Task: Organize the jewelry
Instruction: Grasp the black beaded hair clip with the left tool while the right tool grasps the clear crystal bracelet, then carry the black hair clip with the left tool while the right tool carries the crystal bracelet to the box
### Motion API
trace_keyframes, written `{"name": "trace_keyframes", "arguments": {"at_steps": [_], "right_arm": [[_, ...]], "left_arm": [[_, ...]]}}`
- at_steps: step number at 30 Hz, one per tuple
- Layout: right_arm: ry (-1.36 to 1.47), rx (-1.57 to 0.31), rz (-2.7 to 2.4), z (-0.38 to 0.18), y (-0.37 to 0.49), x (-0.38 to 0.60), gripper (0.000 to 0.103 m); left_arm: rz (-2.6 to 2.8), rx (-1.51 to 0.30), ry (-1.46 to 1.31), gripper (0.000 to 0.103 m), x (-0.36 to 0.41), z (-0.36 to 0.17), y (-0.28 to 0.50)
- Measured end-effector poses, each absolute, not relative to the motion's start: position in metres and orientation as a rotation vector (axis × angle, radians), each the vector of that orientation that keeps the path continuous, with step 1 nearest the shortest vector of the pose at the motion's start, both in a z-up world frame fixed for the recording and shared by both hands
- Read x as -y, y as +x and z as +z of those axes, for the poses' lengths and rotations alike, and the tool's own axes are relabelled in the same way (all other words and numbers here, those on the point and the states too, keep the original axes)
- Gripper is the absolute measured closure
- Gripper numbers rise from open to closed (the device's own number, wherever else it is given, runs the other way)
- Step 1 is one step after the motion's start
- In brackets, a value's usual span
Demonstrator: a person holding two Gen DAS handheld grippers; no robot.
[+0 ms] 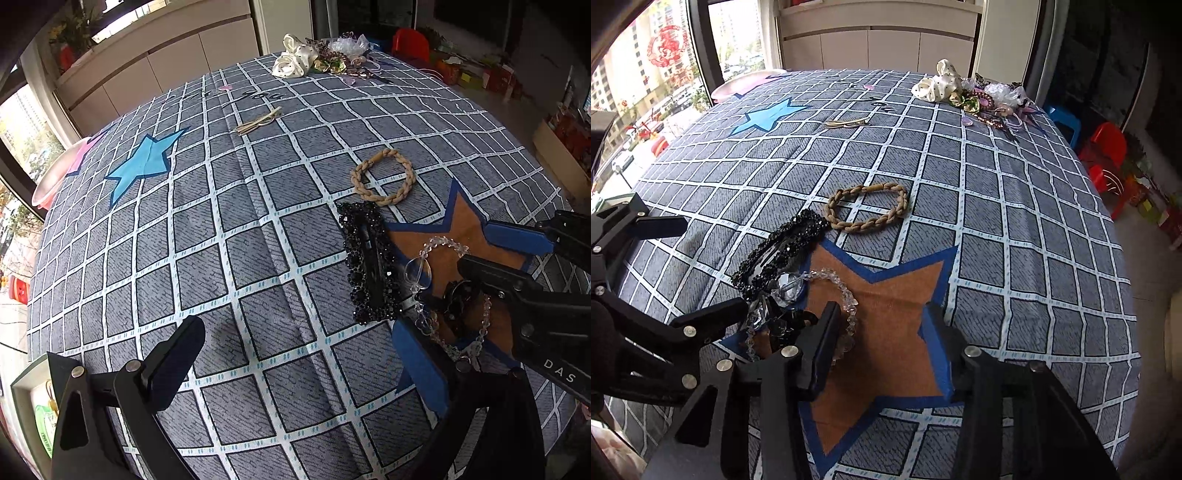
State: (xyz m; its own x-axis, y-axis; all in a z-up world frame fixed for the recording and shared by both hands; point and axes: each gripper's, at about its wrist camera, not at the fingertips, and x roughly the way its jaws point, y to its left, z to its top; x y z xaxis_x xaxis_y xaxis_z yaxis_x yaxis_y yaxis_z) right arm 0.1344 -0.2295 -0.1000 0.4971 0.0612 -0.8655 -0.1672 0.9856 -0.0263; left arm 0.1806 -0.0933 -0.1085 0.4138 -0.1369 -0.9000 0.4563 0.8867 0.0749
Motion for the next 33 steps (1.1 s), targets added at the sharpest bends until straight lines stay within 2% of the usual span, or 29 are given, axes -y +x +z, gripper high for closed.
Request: {"name": "trace_keyframes", "arguments": {"at_steps": [4, 8, 17, 18, 22, 25, 26, 27, 28, 33], "right_arm": [[-0.126, -1.043, 0.152, -0.099, 0.129, 0.23, 0.072], [-0.127, -1.037, 0.152, -0.099, 0.123, 0.23, 0.087], [-0.081, -1.031, 0.128, -0.098, 0.108, 0.247, 0.088], [-0.077, -1.029, 0.126, -0.098, 0.107, 0.248, 0.088], [-0.077, -1.022, 0.118, -0.099, 0.106, 0.247, 0.087], [-0.067, -1.013, 0.111, -0.1, 0.107, 0.246, 0.086], [-0.06, -1.011, 0.107, -0.1, 0.107, 0.247, 0.087], [-0.048, -1.008, 0.103, -0.1, 0.106, 0.248, 0.094], [-0.028, -1.006, 0.101, -0.1, 0.106, 0.249, 0.098], [0.077, -0.959, 0.114, -0.088, 0.101, 0.259, 0.098]], "left_arm": [[-0.403, -1.092, 0.338, 0.0, 0.106, -0.108, 0.187], [-0.421, -1.102, 0.309, 0.0, 0.113, -0.104, 0.195], [-0.39, -1.171, 0.159, 0.0, 0.115, -0.103, 0.215], [-0.383, -1.178, 0.164, 0.008, 0.117, -0.105, 0.216], [-0.354, -1.172, 0.209, 0.012, 0.129, -0.108, 0.217], [-0.366, -1.16, 0.228, 0.027, 0.134, -0.105, 0.214], [-0.378, -1.152, 0.234, 0.04, 0.136, -0.104, 0.214], [-0.395, -1.144, 0.238, 0.061, 0.138, -0.102, 0.212], [-0.402, -1.141, 0.246, 0.065, 0.139, -0.101, 0.211], [-0.413, -1.133, 0.221, 0.066, 0.131, -0.097, 0.204]]}}
